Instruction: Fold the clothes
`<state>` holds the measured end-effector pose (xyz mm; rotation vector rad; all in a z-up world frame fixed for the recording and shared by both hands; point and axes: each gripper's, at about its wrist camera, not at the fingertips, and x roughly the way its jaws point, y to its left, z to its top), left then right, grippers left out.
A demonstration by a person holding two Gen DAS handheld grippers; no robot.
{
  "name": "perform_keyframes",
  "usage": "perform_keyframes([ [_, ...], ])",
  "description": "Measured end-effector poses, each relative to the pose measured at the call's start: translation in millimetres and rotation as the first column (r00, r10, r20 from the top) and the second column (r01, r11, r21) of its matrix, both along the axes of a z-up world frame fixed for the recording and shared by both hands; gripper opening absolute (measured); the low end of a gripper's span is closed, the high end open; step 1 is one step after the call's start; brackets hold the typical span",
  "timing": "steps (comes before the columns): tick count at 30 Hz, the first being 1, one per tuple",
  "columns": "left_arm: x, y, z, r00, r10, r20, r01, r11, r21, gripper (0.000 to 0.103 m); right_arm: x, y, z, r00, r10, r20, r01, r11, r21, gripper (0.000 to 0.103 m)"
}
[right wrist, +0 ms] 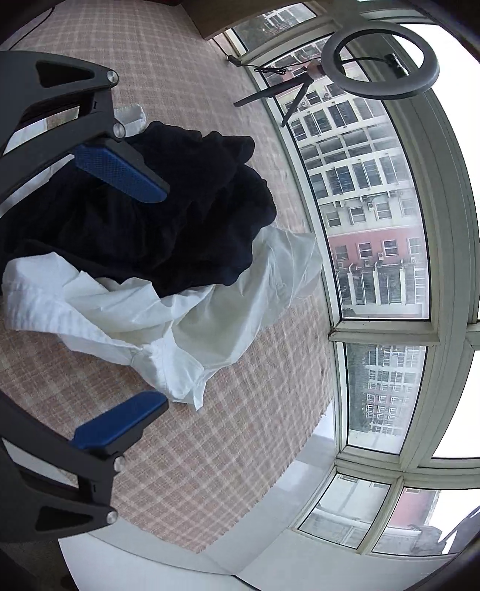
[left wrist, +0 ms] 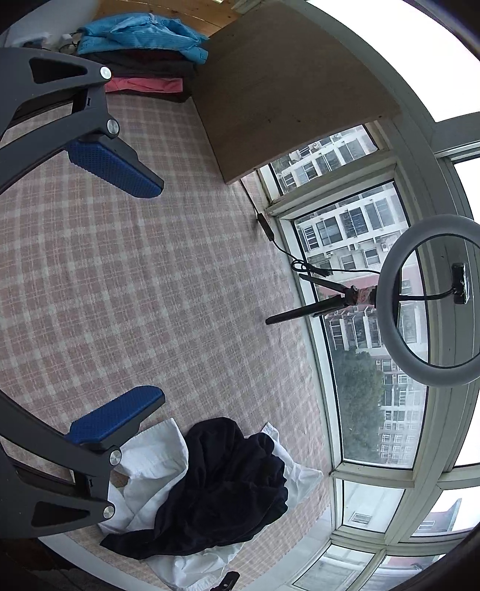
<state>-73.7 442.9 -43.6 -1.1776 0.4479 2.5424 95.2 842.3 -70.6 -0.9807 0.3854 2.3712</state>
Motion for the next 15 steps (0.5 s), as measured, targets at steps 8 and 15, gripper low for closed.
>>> perform_keyframes([
  [8, -6, 6, -8, 0.999, 0.015, 0.032, -0.015, 1.0, -0.007, 0.102, -46, -5, -9, 0.968, 0.248, -0.03, -0.25, 0.957, -0.148, 0.102],
  [15, -1, 1, -2, 1.0, 0.023, 0.014, -0.023, 0.999, -0.03, 0.102, -129, -47, -67, 0.918, 0.365, 0.156, -0.353, 0.93, -0.1, 0.102],
])
